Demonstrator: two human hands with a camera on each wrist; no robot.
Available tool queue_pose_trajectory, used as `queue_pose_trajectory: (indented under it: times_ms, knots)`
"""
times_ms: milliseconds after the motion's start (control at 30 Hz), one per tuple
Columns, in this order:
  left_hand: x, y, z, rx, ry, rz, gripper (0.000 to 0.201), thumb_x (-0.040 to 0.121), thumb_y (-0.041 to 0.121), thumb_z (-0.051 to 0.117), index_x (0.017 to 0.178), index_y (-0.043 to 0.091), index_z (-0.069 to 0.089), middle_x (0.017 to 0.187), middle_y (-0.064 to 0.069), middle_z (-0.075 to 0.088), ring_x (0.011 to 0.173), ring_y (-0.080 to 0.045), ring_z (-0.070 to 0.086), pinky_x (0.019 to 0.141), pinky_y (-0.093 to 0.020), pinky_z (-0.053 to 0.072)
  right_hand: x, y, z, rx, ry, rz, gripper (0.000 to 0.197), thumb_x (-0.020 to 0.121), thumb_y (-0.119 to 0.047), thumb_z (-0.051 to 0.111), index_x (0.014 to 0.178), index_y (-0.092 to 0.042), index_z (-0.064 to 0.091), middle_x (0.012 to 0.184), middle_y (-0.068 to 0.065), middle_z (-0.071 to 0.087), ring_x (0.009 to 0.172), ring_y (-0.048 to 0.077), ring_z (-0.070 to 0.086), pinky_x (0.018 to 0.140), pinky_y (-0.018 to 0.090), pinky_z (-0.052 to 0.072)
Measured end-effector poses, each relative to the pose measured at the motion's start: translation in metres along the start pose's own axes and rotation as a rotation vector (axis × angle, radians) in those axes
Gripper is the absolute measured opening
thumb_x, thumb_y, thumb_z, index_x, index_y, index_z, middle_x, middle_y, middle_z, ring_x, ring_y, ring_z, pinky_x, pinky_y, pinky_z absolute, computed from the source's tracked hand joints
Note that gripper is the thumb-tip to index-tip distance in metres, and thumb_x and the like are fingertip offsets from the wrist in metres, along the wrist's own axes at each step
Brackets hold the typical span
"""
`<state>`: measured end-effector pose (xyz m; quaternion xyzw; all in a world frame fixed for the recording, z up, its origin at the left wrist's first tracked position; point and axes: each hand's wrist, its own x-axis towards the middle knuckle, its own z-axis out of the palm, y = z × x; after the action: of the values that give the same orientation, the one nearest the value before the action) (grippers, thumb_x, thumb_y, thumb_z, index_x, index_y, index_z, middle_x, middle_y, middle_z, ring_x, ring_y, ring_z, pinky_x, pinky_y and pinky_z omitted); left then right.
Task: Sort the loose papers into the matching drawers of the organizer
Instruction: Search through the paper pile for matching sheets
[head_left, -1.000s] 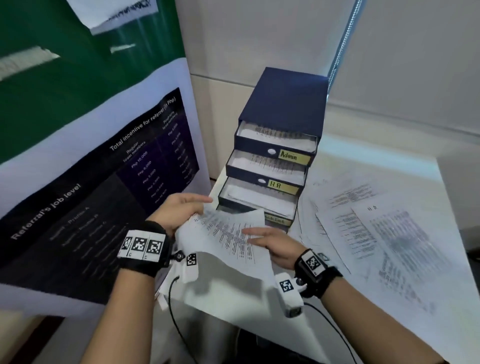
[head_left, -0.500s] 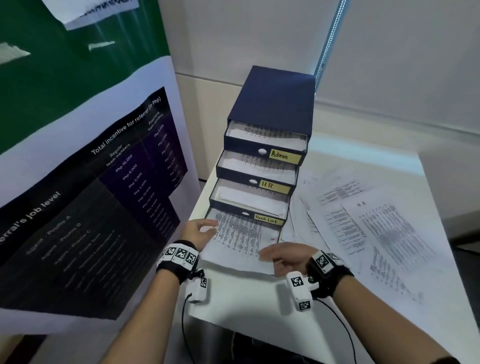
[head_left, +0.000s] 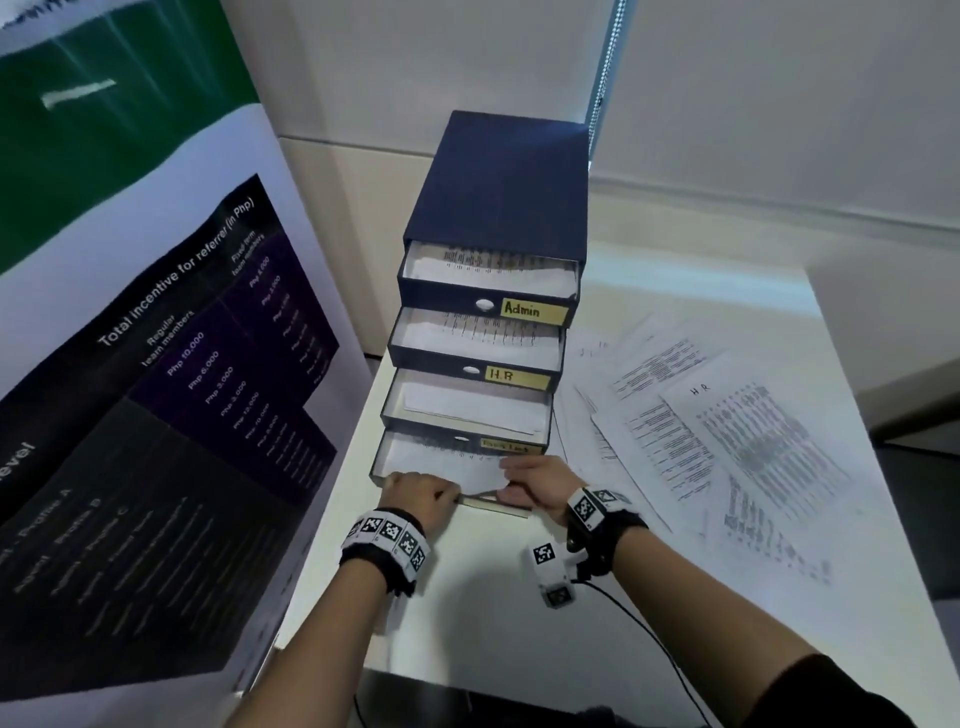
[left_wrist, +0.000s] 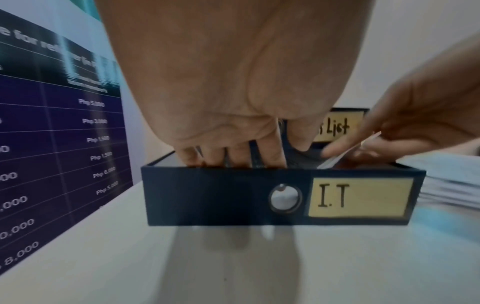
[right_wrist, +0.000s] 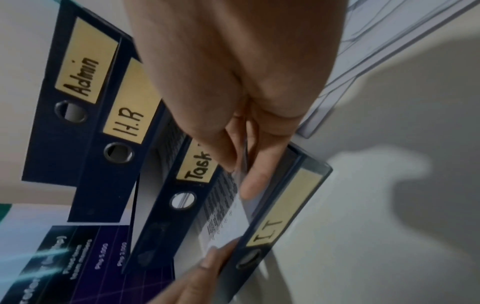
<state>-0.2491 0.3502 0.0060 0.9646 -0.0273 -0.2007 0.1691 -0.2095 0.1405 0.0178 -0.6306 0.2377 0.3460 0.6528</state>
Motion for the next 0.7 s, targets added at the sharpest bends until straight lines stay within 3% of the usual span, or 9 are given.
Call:
queue_pose_trajectory:
  times_ms: [100,200,300,367,467,533,600,700]
  knots:
    - [0.015,0.011,-0.001,0.025,-0.101,-0.108,0.044,0.100,0.048,0.034,0.106,0.028,0.073,0.117,0.003,0.069,0.109,-0.021,0.059,0.099,-0.038,0.029,-0.005,-0.001,-0.029,0.001,-0.121,0.065,0.028,0.091,-0.013,0.068,0.113,0.004,0.066,0.092,0.021,0.071,0.070,0.022,0.071,0.073,0.032,0.061]
    - [0.034,0.018,-0.010,-0.059,-0.278,-0.167,0.036,0.095,0.051,0.050,0.111,0.029,0.073,0.120,0.004,0.069,0.112,-0.022,0.060,0.100,-0.032,0.042,-0.007,-0.003,-0.077,0.033,-0.173,0.089,0.026,0.090,-0.014,0.069,0.104,0.008,0.067,0.073,0.015,0.065,0.059,0.017,0.060,0.072,0.029,0.060]
    - [0.048,0.038,-0.019,-0.175,-0.413,-0.109,0.026,0.089,0.049,0.063,0.097,0.028,0.076,0.111,0.005,0.072,0.105,-0.016,0.064,0.088,-0.024,0.048,-0.005,-0.011,-0.133,0.093,0.066,0.077,0.021,0.089,-0.010,0.069,0.103,0.005,0.067,0.089,0.019,0.069,0.064,0.020,0.061,0.064,0.026,0.059]
    - [0.054,0.066,-0.026,-0.246,-0.458,0.022,0.022,0.090,0.046,0.062,0.099,0.030,0.074,0.111,0.006,0.073,0.105,-0.013,0.065,0.091,-0.024,0.049,-0.003,-0.016,-0.173,0.089,0.252,0.005,0.019,0.090,-0.004,0.066,0.106,0.006,0.066,0.088,0.019,0.068,0.061,0.021,0.058,0.059,0.028,0.055]
    - [0.063,0.124,-0.030,-0.482,-0.591,0.213,0.028,0.097,0.035,0.058,0.120,0.022,0.069,0.112,0.005,0.072,0.100,-0.010,0.065,0.091,-0.024,0.051,-0.001,-0.021,-0.233,-0.286,0.571,-0.067,0.028,0.087,0.000,0.060,0.114,-0.006,0.067,0.099,0.010,0.069,0.064,0.019,0.062,0.062,0.029,0.053]
    - [0.075,0.164,-0.021,-0.671,-0.692,0.236,0.025,0.099,0.025,0.056,0.122,0.019,0.064,0.110,0.000,0.072,0.094,-0.010,0.067,0.085,-0.019,0.052,0.000,-0.020,-0.267,-0.793,0.727,-0.031,0.048,0.084,-0.008,0.056,0.131,-0.016,0.058,0.126,0.006,0.060,0.099,0.024,0.065,0.082,0.036,0.057]
    - [0.092,0.199,-0.007,-0.802,-0.692,0.171,0.023,0.100,0.019,0.055,0.122,0.019,0.060,0.109,-0.006,0.071,0.091,-0.015,0.068,0.085,-0.024,0.052,0.003,-0.008,-0.286,-1.094,0.731,0.006,0.058,0.083,-0.013,0.053,0.140,-0.017,0.047,0.140,0.011,0.048,0.122,0.032,0.053,0.098,0.049,0.049]
    - [0.120,0.237,0.022,-0.845,-0.542,-0.008,0.036,0.096,0.016,0.061,0.131,0.010,0.055,0.108,-0.013,0.069,0.093,-0.023,0.067,0.093,-0.037,0.052,-0.001,0.010,-0.274,-1.225,0.639,-0.070,0.046,0.092,-0.018,0.047,0.139,-0.016,0.046,0.136,0.012,0.048,0.115,0.034,0.055,0.090,0.044,0.052]
